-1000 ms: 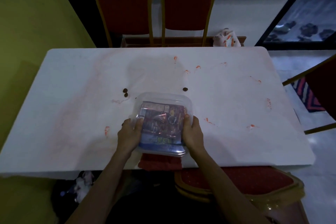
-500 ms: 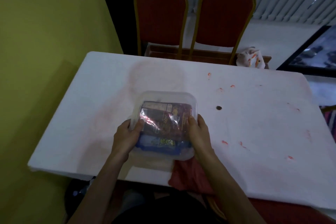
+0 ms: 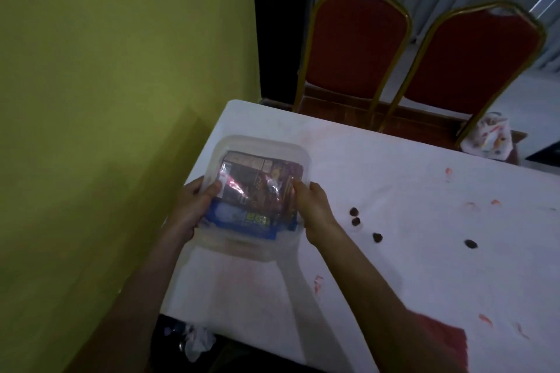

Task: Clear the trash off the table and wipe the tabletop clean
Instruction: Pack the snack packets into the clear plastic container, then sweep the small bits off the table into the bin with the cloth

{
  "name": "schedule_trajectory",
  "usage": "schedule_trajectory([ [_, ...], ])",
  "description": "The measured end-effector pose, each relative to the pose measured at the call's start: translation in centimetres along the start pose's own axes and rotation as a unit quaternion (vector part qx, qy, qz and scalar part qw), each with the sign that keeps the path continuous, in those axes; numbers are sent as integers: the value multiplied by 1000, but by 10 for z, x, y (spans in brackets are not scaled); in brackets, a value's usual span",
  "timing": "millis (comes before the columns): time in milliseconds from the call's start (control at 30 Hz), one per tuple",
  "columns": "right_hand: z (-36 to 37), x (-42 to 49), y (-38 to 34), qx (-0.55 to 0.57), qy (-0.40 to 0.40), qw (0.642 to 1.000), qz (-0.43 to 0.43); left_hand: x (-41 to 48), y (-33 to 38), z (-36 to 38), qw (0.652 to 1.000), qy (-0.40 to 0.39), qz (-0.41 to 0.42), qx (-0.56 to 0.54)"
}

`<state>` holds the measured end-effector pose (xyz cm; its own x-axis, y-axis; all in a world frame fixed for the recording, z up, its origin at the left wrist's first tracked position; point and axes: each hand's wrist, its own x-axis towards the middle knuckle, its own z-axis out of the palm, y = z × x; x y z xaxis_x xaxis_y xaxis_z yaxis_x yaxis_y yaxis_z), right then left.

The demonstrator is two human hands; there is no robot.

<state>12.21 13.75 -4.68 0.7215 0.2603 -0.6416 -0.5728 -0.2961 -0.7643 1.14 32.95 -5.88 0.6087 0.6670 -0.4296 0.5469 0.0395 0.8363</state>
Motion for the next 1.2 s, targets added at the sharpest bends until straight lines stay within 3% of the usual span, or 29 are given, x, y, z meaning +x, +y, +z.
schedule_trajectory([
  [367, 55, 54, -73, -56, -14, 998, -9, 122, 42, -24, 1000, 15, -16, -20],
  [733, 64, 64, -65, -121, 8, 991, -50, 148, 57, -10, 999, 20, 10, 26],
  [933, 55, 35, -31, -172, 45, 981, -82, 93, 24, 10, 991, 113, -41, -54],
  [1033, 46, 21, -4, -194, 56, 975, -97, 39, -1, 35, 986, 105, -80, -104],
  [1200, 25, -1, 37, -263, 64, 954, -130, -36, -25, 82, 997, 18, -46, 61],
])
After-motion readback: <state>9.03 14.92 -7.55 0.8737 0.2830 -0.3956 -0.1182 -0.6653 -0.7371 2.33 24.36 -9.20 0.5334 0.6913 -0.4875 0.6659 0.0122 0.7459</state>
